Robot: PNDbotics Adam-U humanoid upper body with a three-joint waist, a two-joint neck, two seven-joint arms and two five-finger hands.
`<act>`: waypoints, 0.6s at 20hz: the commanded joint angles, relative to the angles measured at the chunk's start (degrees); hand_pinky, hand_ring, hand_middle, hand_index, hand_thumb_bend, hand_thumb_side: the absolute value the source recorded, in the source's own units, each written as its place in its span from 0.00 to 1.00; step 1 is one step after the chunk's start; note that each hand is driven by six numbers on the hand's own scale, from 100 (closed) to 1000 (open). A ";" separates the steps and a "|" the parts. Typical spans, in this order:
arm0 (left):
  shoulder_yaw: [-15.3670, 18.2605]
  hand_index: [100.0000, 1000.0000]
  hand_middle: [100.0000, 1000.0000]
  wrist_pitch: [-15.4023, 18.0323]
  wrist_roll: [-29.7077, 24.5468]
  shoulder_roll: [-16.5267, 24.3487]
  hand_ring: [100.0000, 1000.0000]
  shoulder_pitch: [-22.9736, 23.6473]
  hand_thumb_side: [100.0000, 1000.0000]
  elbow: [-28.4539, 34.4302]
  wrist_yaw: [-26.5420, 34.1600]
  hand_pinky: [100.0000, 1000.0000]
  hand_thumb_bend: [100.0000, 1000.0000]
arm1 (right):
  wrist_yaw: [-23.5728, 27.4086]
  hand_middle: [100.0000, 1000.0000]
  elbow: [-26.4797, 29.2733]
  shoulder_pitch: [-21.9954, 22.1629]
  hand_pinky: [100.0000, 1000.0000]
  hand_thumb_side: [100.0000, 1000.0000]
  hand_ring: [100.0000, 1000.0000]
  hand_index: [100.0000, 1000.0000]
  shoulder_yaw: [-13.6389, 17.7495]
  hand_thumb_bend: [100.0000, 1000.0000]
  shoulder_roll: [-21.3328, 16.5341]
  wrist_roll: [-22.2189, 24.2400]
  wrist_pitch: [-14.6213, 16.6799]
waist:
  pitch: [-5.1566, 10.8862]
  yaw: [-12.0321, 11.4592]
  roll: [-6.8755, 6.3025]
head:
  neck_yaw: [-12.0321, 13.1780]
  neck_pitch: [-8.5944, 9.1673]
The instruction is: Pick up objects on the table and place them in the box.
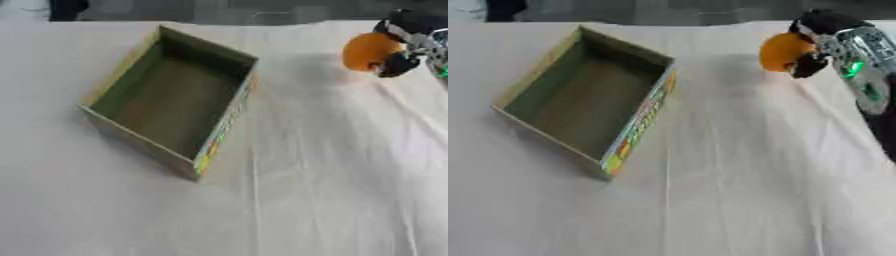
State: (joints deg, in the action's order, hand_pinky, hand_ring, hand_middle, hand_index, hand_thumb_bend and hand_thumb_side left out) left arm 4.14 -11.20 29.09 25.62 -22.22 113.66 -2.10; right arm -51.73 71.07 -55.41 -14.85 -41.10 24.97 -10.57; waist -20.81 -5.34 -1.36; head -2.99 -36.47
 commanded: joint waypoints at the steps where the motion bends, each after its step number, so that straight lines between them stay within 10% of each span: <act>1: 0.52 0.86 0.65 0.10 -0.12 1.12 0.59 -0.39 0.94 0.93 -0.11 0.76 0.00 | 1.97 0.33 4.64 -1.38 0.71 0.06 0.73 0.24 1.09 0.00 -2.59 -0.61 -1.53 | 1.70 0.06 -0.08 | 0.32 -0.95; 12: 0.38 0.86 0.65 0.09 -0.26 1.24 0.59 -0.38 0.94 0.93 -0.08 0.76 0.00 | 4.68 0.31 16.17 -5.25 0.71 0.10 0.72 0.22 -0.45 0.00 -1.09 0.92 -4.29 | 2.49 0.07 0.23 | -0.52 -0.68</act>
State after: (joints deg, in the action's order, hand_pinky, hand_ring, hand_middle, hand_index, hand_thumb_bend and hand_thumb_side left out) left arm 4.14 -11.25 28.99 25.63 -22.18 113.66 -2.10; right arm -47.43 85.20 -59.20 -15.51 -41.57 25.61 -14.68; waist -19.86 -5.17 -1.17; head -3.28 -37.25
